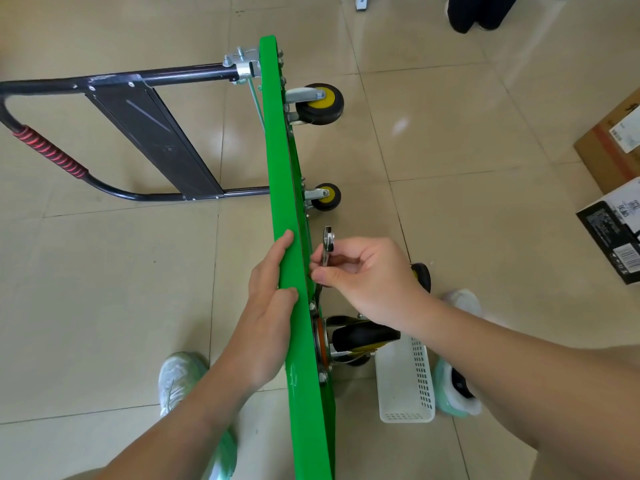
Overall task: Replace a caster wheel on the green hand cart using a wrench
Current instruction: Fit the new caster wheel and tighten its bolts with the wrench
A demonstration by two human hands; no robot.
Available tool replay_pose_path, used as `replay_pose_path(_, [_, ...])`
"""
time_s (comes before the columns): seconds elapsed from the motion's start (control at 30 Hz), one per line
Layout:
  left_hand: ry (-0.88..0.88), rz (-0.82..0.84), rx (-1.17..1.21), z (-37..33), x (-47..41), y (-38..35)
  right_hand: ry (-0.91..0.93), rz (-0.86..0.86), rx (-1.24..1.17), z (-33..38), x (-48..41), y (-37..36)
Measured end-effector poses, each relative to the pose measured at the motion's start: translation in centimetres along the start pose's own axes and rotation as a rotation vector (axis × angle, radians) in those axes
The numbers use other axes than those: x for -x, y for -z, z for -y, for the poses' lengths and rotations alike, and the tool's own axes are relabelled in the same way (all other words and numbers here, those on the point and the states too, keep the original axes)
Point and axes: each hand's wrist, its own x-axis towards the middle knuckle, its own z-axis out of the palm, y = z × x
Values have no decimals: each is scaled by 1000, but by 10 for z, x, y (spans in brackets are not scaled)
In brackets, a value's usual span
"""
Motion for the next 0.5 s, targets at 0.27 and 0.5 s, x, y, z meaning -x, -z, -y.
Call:
replay_pose_path(0.27, [-48,-23,5,5,-3,-2,-23,11,87,6,-3,-1])
replay_pose_path(0.5, [-48,-3,25,9,-4,-1,14,21,167,4,-1,-3])
